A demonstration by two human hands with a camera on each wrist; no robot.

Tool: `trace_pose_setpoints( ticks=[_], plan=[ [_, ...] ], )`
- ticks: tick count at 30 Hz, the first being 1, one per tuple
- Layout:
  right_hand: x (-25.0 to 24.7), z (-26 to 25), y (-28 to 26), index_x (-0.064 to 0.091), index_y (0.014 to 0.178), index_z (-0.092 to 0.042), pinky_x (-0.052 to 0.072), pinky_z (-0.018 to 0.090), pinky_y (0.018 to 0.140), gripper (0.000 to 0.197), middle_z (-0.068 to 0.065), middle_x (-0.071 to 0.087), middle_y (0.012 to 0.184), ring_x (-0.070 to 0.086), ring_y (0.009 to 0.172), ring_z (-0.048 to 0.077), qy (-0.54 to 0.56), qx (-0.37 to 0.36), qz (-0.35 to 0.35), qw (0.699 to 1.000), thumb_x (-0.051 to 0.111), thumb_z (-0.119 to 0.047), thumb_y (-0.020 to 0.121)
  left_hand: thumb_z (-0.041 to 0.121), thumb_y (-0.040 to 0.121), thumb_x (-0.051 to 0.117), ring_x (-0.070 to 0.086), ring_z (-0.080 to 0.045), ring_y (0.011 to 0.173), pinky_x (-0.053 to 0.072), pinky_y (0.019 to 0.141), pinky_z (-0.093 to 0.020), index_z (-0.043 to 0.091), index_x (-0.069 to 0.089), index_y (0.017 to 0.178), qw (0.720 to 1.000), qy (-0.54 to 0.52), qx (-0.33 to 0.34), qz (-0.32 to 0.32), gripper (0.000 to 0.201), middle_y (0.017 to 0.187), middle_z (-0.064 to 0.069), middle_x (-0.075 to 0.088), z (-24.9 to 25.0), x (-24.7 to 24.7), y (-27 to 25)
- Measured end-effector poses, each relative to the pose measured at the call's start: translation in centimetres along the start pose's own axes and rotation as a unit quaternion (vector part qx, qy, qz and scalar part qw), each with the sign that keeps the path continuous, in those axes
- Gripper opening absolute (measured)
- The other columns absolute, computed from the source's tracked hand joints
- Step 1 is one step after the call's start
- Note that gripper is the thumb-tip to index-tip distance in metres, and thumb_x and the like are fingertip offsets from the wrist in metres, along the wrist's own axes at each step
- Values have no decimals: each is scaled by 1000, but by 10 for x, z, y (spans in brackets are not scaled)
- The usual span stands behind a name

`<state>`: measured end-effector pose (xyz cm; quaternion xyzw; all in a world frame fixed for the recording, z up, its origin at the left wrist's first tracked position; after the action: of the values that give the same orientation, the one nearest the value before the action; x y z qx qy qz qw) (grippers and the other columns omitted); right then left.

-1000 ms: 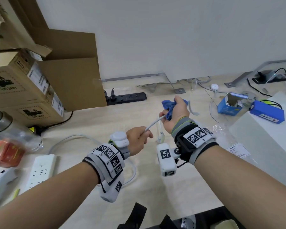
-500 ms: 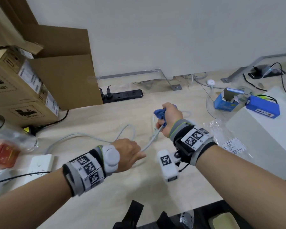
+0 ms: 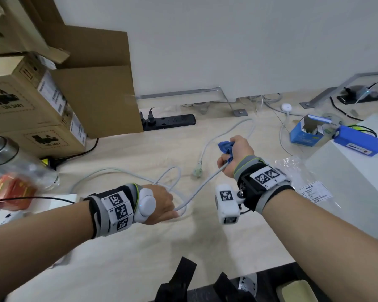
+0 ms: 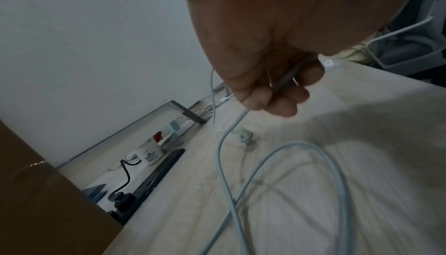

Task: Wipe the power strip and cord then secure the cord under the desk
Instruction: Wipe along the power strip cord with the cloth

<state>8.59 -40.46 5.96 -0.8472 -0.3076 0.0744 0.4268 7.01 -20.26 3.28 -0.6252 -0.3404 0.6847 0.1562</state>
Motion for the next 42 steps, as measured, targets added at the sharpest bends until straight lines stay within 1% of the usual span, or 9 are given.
trace_pose_setpoints(
  ticks=[3, 6, 11, 17, 23, 28, 34, 40, 42],
  plan=[
    [3, 12, -4, 46, 97, -18, 34, 33, 56, 8, 3, 43, 78, 27, 51, 19, 18, -23, -22, 999, 47, -24, 92, 56, 95, 23, 57, -31, 109, 44, 90, -38, 17, 53, 125, 997, -30, -62, -34, 58, 126, -6, 57, -15, 7, -2],
    [10, 21, -4, 43, 90, -19, 32, 32, 58, 11, 0, 40, 75, 27, 47, 17, 36, -22, -32, 999, 51, -27, 88, 55, 92, 39, 52, -24, 121, 37, 102, -32, 25, 28, 146, 960, -234, -95, 118, 63, 144, 0, 43, -14, -25, -1],
    [27, 39, -12, 39, 74, -21, 31, 30, 58, 26, -2, 38, 74, 34, 59, 15, 49, -15, -51, 997, 56, -34, 90, 20, 97, 45, 55, -14, 56, 39, 41, -10, 5, 51, 116, 703, -613, -138, 334, 24, 97, -4, 58, -1, -66, 13],
    [29, 38, -17, 39, 80, -23, 20, 28, 47, 13, 0, 32, 75, 18, 51, 15, -5, -20, -55, 998, 50, -24, 86, 47, 93, 26, 46, -23, 63, 38, 63, -32, 15, 45, 76, 849, -375, -56, 368, 41, 69, 3, 46, 3, -60, 8],
    [-2, 4, 0, 38, 93, -21, 24, 26, 48, 7, 1, 38, 63, 24, 40, 15, -12, -32, -8, 999, 39, -15, 93, 69, 78, -4, 50, -26, 76, 39, 68, -32, 10, 54, 84, 949, -207, 19, 236, 83, 90, -7, 55, 15, -16, -17],
    [5, 17, -1, 35, 100, -22, 20, 29, 51, 14, 1, 36, 66, 23, 50, 17, -22, -11, -27, 999, 43, -16, 91, 46, 99, 22, 50, -30, 100, 44, 86, -42, 11, 55, 105, 992, -111, 39, 53, 48, 110, -9, 54, 33, 10, -14],
    [13, 18, -4, 45, 84, -17, 35, 32, 60, 11, 3, 44, 80, 28, 47, 18, -7, -35, -20, 999, 50, -24, 91, 49, 95, 38, 57, -25, 107, 45, 93, -39, 23, 49, 124, 982, -158, -90, 48, 40, 123, 0, 57, -19, 17, -20],
    [43, 26, -17, 48, 81, -17, 30, 30, 53, 21, 3, 45, 81, 35, 56, 18, -10, -64, -28, 998, 58, -35, 83, 35, 95, 47, 56, -13, 49, 50, 55, -26, 21, 54, 112, 758, -559, -182, 284, 23, 93, -2, 67, -29, -49, -10],
    [45, 28, -20, 49, 78, -15, 27, 27, 49, 21, 3, 47, 71, 34, 52, 18, -29, -67, -31, 997, 57, -33, 86, 24, 98, 43, 52, -19, 59, 41, 53, -26, 12, 58, 96, 772, -529, -210, 284, 20, 78, -3, 61, -28, -57, -3]
  ],
)
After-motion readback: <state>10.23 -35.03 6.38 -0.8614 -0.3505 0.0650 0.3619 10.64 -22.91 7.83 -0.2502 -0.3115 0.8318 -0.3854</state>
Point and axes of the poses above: each hand's wrist, its own y-axis towards the middle knuckle, its own x-axis out of the palm, z = x × y, the point moved 9 cm from there along y, towards the middle knuckle
